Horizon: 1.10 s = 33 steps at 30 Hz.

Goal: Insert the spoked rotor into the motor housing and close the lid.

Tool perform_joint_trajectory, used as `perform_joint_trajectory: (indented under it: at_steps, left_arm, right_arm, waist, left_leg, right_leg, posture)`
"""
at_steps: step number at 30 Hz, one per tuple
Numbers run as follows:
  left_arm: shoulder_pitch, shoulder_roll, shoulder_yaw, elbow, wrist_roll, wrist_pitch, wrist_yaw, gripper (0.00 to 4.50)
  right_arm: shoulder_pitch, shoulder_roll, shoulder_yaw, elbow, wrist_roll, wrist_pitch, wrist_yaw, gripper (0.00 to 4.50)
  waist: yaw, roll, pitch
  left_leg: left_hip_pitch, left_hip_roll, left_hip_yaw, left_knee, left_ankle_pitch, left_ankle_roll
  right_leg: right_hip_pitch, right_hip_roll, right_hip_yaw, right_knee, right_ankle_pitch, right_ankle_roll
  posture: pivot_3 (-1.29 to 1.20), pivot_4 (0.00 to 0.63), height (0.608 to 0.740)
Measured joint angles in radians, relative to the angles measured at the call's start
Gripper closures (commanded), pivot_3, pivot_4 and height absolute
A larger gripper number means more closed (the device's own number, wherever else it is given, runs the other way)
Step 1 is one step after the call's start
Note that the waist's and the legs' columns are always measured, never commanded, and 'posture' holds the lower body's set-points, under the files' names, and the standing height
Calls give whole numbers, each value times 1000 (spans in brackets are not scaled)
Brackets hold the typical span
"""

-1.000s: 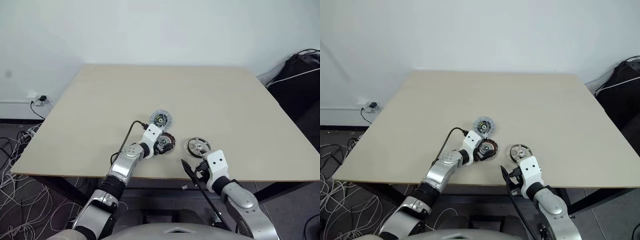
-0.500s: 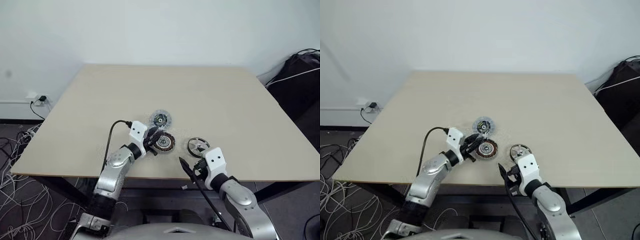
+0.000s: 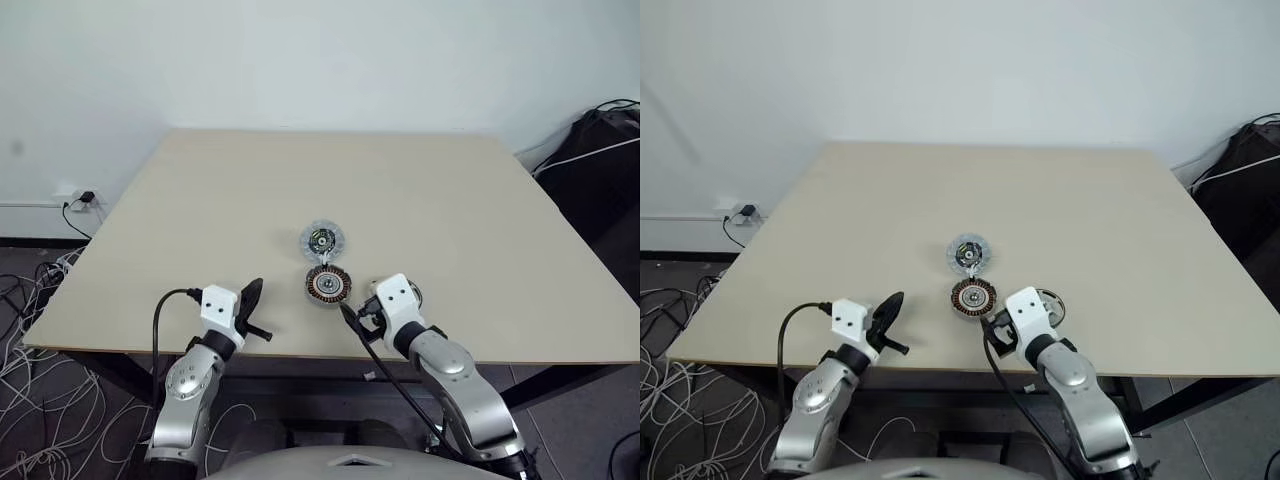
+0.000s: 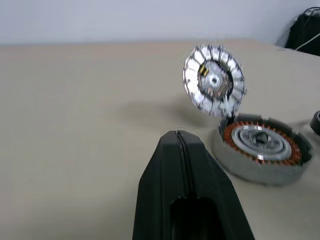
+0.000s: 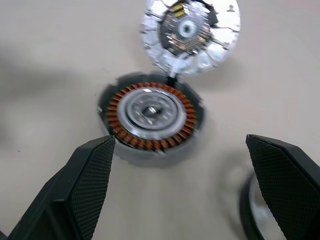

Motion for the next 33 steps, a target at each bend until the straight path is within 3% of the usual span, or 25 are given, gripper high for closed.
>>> perform_joint_trajectory:
  at_steps: [6,7,9,21,33]
  left_arm:
    - [48,-10,-10,-15,-7,1,9,4494]
    - [48,-12,-12,-19,-7,1,14,4500]
    - [49,-18,-14,-23,-7,4,23,4500]
    - [81,-9,-38,-36,-11,-18,16,4500]
    - [86,52,-70,-42,-3,-37,-45,4500]
  right_arm:
    - [-136,38,33,81,-13,31,0,0]
    - [-157,45,43,96,-15,32,1,187]
    - [-195,56,66,132,-25,31,4,652]
    - [-314,99,119,346,-72,14,18,4476]
    - [-387,146,128,451,-100,-12,18,4476]
  waist:
    - [-4,0,0]
    - [-4,0,0]
    - [-5,1,0]
    - [-15,1,1]
    - [-27,3,1]
  left_leg:
    - [0,0,0,0,0,0]
    - [0,0,0,0,0,0]
    - [0,0,0,0,0,0]
    - [0,-1,0,0,1,-3]
    - [0,-1,0,0,2,-5]
  right_leg:
    - [0,0,0,0,0,0]
    - [0,1,0,0,0,0]
    - [0,1,0,0,0,0]
    - [-1,1,0,0,0,-1]
    - [-1,1,0,1,0,-1]
  posture:
    - [0,0,740]
    - [0,0,740]
    - [0,0,740]
    - [0,0,740]
    - [0,0,740]
